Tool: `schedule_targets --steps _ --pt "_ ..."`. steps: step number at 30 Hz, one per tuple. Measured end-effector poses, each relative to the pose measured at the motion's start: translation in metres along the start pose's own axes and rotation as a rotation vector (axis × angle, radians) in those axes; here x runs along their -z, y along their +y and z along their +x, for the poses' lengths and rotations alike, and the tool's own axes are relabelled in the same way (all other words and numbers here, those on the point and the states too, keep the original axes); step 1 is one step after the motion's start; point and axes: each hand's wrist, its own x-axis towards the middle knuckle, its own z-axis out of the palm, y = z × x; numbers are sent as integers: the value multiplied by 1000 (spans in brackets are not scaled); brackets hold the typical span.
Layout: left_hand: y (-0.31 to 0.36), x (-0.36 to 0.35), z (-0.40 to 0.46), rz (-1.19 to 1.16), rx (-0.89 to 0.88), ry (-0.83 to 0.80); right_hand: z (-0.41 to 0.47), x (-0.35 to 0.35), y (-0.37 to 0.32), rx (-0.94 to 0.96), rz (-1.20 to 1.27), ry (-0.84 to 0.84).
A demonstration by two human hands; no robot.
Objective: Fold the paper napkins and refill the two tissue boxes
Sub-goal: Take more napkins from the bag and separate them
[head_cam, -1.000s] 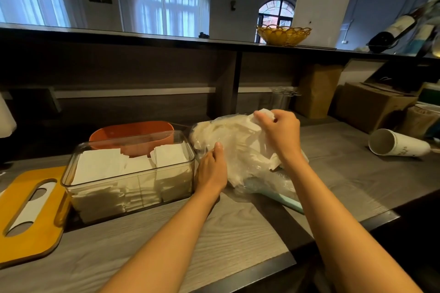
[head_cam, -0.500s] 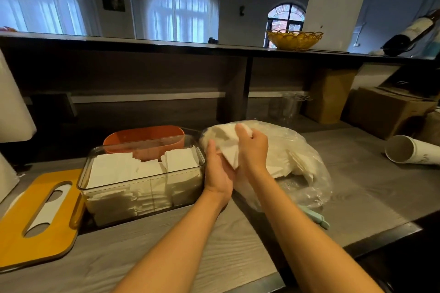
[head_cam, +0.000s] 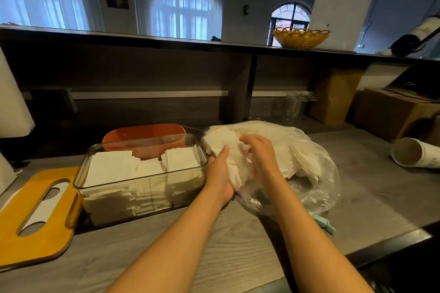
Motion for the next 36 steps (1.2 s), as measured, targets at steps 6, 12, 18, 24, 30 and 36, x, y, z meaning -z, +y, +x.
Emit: schedule_targets --steps 6,12,18,24,30,36 --pt "-2 2 -7 235 -24 -252 -9 11 -16 -232 10 -112" --pt "5 4 -15 159 67 -234 3 29 -20 -59 388 256" --pt "1 0 -10 -29 -19 -70 -3 40 -23 -1 350 -23" --pt "4 -5 -15 -60 -40 -28 -11 44 -17 -32 -118 -184" --pt "6 -6 -17 -92 -7 -18 -20 49 -6 39 -122 -255" --pt "2 -7 -13 -37 -6 93 -15 45 1 27 70 -20"
